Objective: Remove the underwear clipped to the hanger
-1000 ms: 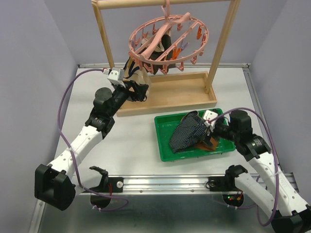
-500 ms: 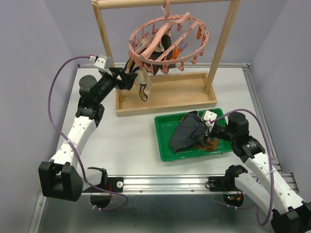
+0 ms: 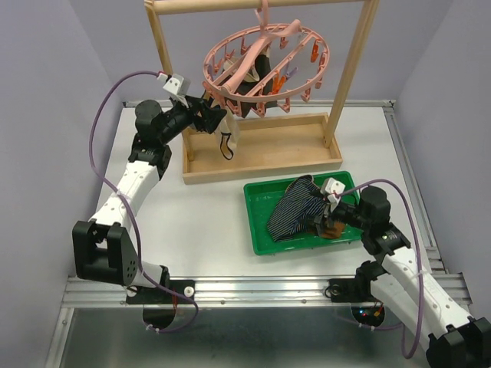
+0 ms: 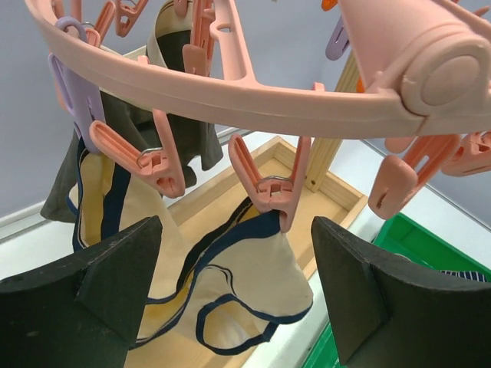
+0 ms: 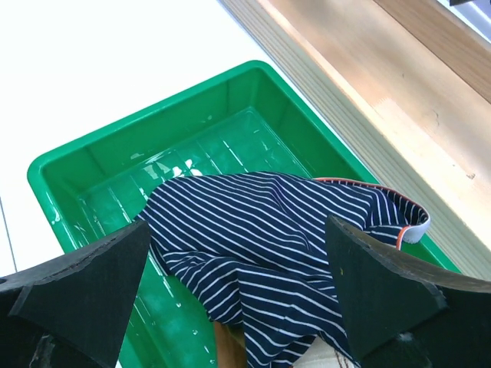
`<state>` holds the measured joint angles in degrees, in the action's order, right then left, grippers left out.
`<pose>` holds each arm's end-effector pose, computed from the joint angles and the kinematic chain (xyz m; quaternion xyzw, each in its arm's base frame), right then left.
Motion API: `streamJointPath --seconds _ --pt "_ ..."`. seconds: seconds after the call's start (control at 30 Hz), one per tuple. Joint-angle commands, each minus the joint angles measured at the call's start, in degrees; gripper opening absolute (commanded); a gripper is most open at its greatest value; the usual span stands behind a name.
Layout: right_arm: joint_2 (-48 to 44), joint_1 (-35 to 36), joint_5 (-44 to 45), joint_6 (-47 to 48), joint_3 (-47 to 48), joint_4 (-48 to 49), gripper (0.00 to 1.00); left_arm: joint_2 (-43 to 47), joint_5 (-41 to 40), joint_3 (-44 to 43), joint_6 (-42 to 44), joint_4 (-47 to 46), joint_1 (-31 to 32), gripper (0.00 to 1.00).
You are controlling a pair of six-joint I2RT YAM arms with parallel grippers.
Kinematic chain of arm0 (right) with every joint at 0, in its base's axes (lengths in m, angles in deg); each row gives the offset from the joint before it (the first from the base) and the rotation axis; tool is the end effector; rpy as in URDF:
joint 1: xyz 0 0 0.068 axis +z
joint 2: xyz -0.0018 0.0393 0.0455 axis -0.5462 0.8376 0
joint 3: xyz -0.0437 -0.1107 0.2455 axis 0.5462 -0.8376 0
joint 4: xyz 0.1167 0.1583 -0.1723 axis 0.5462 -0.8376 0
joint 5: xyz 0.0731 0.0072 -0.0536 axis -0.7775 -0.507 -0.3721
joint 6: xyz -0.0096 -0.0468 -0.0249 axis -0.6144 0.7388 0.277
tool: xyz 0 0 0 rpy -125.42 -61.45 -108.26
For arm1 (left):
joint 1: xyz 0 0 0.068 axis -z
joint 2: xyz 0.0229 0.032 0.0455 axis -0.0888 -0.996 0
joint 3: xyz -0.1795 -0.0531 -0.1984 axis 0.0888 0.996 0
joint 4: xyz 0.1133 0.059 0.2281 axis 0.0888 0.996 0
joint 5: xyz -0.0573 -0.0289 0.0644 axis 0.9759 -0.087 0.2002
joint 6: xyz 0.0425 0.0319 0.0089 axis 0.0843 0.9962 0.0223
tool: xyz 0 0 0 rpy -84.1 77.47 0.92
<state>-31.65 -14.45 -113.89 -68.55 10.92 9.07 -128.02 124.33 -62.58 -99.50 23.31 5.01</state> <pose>0.1416 0.0726 0.2407 -0.4489 0.6367 0.2741 0.5639 0.3148 -0.0771 0.3926 0.2375 0.5946 -0.3204 0.6981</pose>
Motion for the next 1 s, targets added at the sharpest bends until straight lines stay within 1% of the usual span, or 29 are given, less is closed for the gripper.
streamJointPath --seconds 0.0,0.17,0.3,0.53,0.63,0.7,0.77,0.8,0.87,0.9,0.97 --pt "-1.00 -0.99 -0.85 -1.77 -1.32 5.23 1.00 -0.87 3.29 -5.05 0.22 -4.11 -0.09 0.88" --pt "-1.35 -1.69 -0.67 -2.03 -1.94 6.19 1.00 -3.07 4.00 -7.07 -2.32 -5.43 0.00 0.84" --pt "-1.79 -2.13 -0.49 -2.21 -2.11 6.55 1.00 -3.77 4.09 -6.99 -4.26 -8.06 0.00 0.81" --pt "-1.88 -3.01 -0.58 -2.47 -2.29 6.81 1.00 -4.56 3.65 -5.06 -9.97 -16.14 0.00 0.75" --pt "-1.88 -3.19 -0.58 -2.47 -2.37 6.99 1.00 -4.82 3.47 -4.88 -11.11 -17.73 0.00 0.71" --pt "-1.88 -3.27 -0.58 -2.47 -2.46 7.07 1.00 -4.91 3.56 -4.79 -11.47 -18.17 0.00 0.66" --pt "-1.97 -3.36 -0.58 -2.47 -2.46 7.07 1.00 -5.18 3.82 -4.70 -11.64 -18.52 -0.09 0.58" --pt "-1.97 -3.45 -0.58 -2.47 -2.46 7.16 1.00 -5.35 4.35 -4.79 -11.91 -18.52 0.00 0.41" --pt "-1.97 -3.54 -0.58 -2.48 -2.55 7.25 1.00 -5.62 4.88 -4.70 -12.26 -18.53 0.00 0.20" --pt "-2.06 -3.62 -0.58 -2.56 -2.55 7.16 1.00 -5.53 5.14 -4.36 -12.35 -18.52 0.00 0.08" --pt "-2.06 -3.71 -0.49 -2.56 -2.55 7.25 1.00 -5.27 5.06 -3.92 -12.26 -18.52 0.00 0.03"
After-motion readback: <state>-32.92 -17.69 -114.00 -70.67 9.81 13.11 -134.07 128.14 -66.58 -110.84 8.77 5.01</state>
